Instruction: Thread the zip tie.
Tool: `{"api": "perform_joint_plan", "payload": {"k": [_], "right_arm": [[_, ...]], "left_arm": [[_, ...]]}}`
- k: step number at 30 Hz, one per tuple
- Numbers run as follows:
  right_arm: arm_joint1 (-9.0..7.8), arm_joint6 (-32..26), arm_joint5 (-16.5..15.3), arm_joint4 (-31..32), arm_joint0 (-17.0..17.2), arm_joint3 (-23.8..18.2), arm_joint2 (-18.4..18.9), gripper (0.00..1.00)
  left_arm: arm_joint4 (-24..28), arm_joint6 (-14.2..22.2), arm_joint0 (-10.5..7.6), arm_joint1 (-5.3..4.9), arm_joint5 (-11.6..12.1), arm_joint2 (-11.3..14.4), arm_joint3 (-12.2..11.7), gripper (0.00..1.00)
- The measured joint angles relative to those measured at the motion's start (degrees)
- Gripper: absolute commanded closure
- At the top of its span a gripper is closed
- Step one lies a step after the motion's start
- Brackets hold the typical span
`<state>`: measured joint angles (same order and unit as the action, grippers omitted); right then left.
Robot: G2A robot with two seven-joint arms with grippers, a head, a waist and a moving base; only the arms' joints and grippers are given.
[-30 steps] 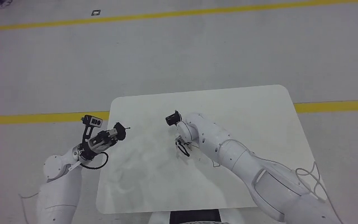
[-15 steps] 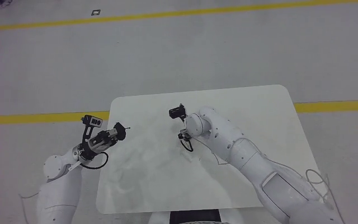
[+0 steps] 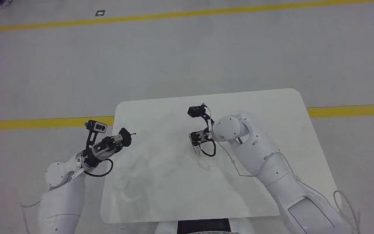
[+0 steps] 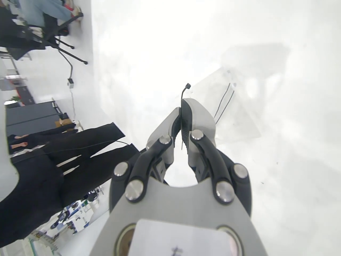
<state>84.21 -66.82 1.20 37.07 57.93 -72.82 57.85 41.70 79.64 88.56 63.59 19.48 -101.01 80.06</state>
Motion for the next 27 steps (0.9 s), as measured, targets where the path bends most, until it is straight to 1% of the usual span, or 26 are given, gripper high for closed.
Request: {"api": "perform_joint_plan", "payload": {"k": [7,10,13,25,27], "right_arm": [[-0.78,3.6,-4.5,-9.6,3.2,-2.1,4.1,1.00],[-0.94,5.4,-7.2,-15.2,4.3,-1.8,5.6,1.00],[-0.98,5.8,-9.0,-18.7,4.4,-0.9,5.6,1.00],[-0.97,5.8,-9.0,-19.0,4.4,-0.8,5.6,1.00],[-0.93,8.3,-8.6,-19.8,5.2,-1.2,5.6,1.00]], "left_arm": [[0.0,0.0,0.00,0.00,0.0,0.0,0.0,1.00],[0.0,0.0,0.00,0.00,0.0,0.0,0.0,1.00],[0.0,0.0,0.00,0.00,0.0,0.0,0.0,1.00],[0.0,0.0,0.00,0.00,0.0,0.0,0.0,1.00],[0.0,0.0,0.00,0.00,0.0,0.0,0.0,1.00]]}}
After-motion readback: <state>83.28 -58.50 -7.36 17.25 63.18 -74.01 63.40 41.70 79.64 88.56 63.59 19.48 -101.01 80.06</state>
